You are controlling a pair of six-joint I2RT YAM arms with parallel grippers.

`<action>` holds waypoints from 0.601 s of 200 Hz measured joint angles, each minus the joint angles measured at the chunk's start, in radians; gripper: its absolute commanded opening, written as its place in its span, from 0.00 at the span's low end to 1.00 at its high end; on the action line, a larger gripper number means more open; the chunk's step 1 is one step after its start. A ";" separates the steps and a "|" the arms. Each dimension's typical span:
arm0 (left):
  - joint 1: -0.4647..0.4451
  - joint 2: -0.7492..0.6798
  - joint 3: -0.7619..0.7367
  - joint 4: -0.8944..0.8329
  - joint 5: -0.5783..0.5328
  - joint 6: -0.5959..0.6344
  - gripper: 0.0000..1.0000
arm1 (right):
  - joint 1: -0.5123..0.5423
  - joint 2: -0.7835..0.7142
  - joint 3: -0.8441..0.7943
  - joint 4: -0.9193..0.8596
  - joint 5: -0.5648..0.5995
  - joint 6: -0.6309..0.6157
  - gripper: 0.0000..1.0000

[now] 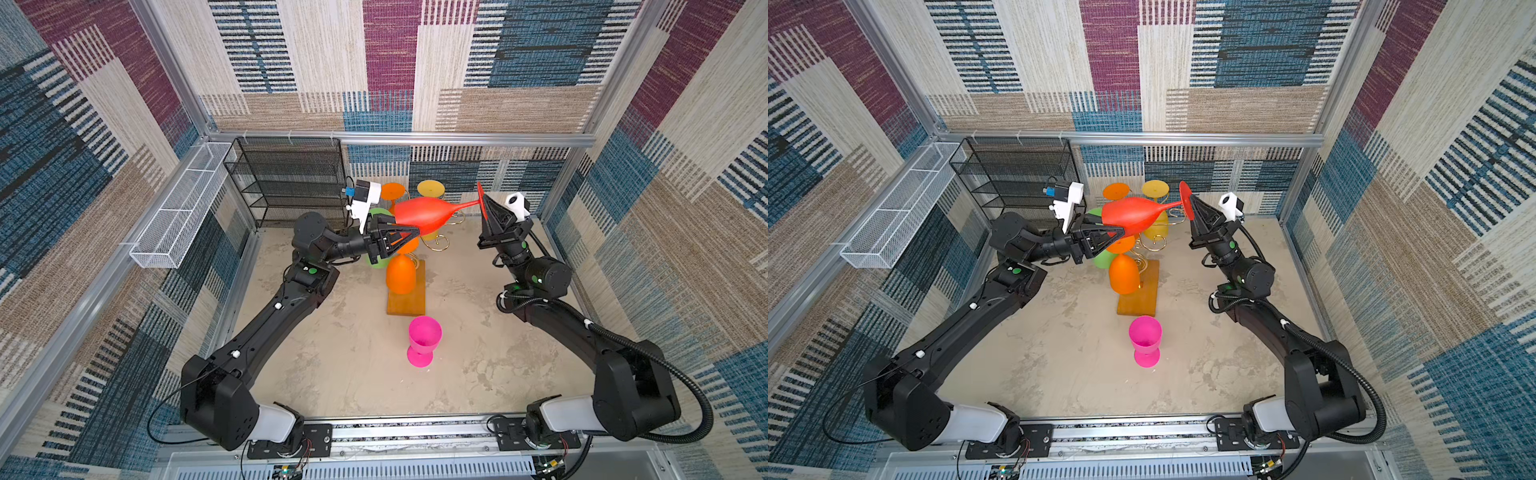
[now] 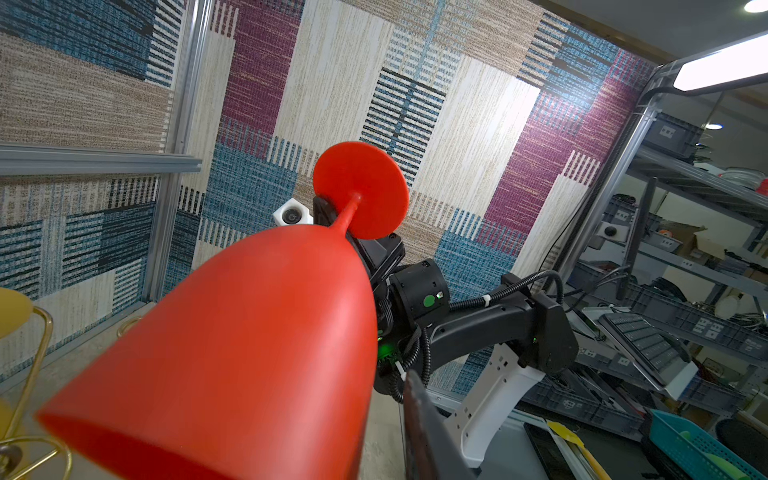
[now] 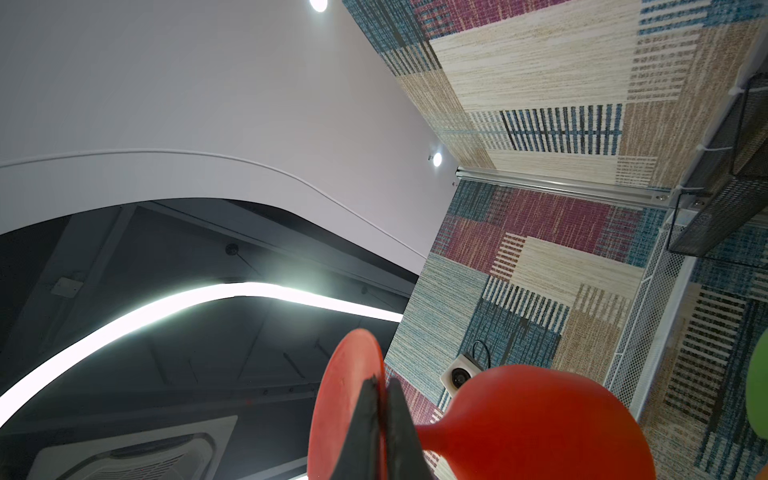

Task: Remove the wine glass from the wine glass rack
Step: 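Close the left gripper on the red glass bowl beside the right gripper, then open the right gripper and withdraw it while the left gripper holds the glass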

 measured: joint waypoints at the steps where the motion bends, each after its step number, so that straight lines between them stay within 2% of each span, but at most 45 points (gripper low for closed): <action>1: 0.000 0.000 0.000 0.000 0.000 0.000 0.24 | 0.000 0.000 0.000 0.000 0.000 0.001 0.12; 30: -0.003 -0.015 0.008 0.029 0.026 0.000 0.12 | -0.001 0.005 -0.020 -0.002 -0.011 -0.009 0.21; 41: -0.005 -0.022 0.011 0.037 0.028 0.000 0.08 | -0.003 0.005 -0.025 -0.002 -0.011 -0.010 0.28; 57: -0.005 -0.026 0.013 0.038 0.035 0.000 0.03 | -0.008 0.005 -0.033 -0.002 -0.011 -0.010 0.42; 66: -0.005 -0.027 0.014 0.038 0.038 0.000 0.01 | -0.014 0.004 -0.037 -0.002 -0.011 -0.010 0.53; 85: -0.005 -0.037 0.016 0.037 0.049 -0.003 0.00 | -0.027 -0.008 -0.050 -0.002 -0.009 -0.019 0.69; 99: -0.007 -0.053 0.019 0.036 0.051 -0.003 0.00 | -0.043 -0.031 -0.068 -0.002 -0.009 -0.039 0.75; 120: -0.009 -0.093 0.033 -0.018 0.051 0.010 0.00 | -0.085 -0.094 -0.106 -0.004 -0.011 -0.087 0.77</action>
